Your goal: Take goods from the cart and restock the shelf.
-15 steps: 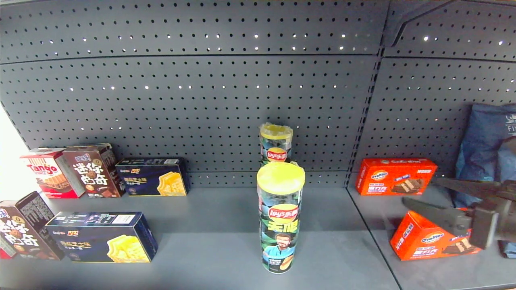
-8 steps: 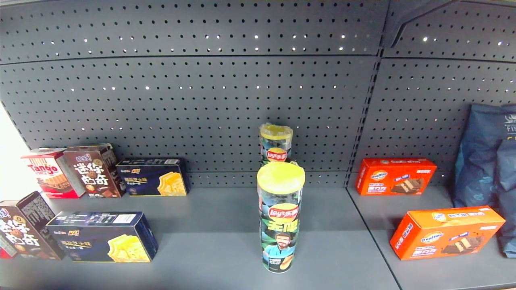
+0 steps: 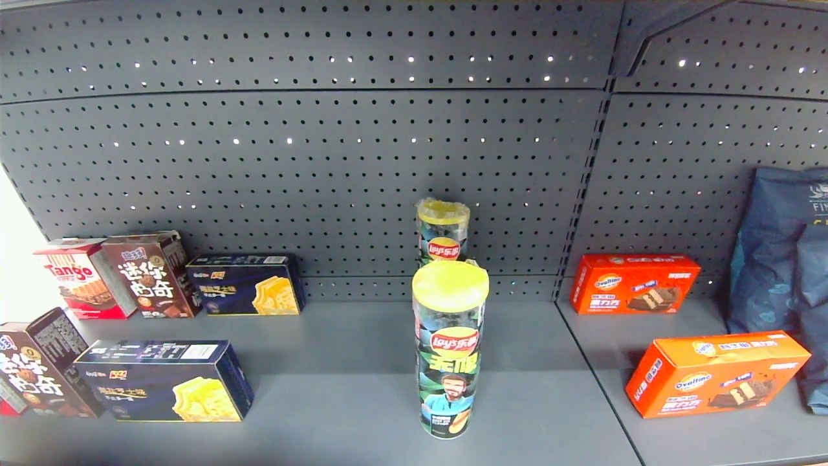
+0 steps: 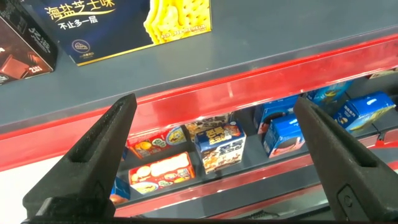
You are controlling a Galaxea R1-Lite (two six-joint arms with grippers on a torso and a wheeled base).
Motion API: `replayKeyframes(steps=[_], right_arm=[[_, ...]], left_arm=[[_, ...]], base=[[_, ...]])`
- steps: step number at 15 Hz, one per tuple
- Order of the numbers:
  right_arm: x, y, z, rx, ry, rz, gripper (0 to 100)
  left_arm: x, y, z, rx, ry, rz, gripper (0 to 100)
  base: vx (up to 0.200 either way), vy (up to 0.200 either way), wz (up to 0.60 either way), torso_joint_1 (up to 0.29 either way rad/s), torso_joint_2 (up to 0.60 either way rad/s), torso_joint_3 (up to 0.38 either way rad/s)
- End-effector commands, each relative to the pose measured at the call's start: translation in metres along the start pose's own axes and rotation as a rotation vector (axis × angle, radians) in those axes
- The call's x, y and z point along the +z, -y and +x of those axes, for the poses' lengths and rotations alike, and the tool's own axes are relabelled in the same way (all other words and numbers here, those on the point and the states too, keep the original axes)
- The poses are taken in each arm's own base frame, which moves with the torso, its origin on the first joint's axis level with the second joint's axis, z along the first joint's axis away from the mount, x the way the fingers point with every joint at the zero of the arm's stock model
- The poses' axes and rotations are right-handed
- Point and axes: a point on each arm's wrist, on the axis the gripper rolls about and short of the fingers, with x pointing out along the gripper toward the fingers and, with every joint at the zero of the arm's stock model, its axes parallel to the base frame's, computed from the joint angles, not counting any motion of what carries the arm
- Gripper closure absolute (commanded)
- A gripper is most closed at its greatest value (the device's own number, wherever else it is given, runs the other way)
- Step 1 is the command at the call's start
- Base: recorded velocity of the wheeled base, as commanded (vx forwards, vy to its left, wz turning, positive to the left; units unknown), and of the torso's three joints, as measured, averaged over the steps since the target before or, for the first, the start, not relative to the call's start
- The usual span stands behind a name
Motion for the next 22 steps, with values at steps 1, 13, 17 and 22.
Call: replayKeyframes(steps=[1,13,17,22], right_arm=[[-0.001,0.000,0.000,-0.001,0.005,-0.001,0],[-0.003,0.004,-0.006,0.180,0.090,-0.007,0],[-0.003,0.004,-0.006,0.180,0.090,-0.007,0],[-0.003,0.004,-0.006,0.180,0.091,-0.007,0]], left_arm=[[0.000,0.000,0.000,-0.002,0.000,0.000,0],[-0.003,0.002,-0.008,-0.001,0.095,0.015,0],[-0.006,0.006,-0.014,0.253,0.185,-0.022,0],[-0.007,0.005,-0.014,0.297,0.268,-0.017,0]], base=[[0.000,0.000,0.00,0.000,0.00,0.000],[0.000,0.000,0.00,0.000,0.00,0.000],[0.000,0.000,0.00,0.000,0.00,0.000],[0.000,0.000,0.00,0.000,0.00,0.000]])
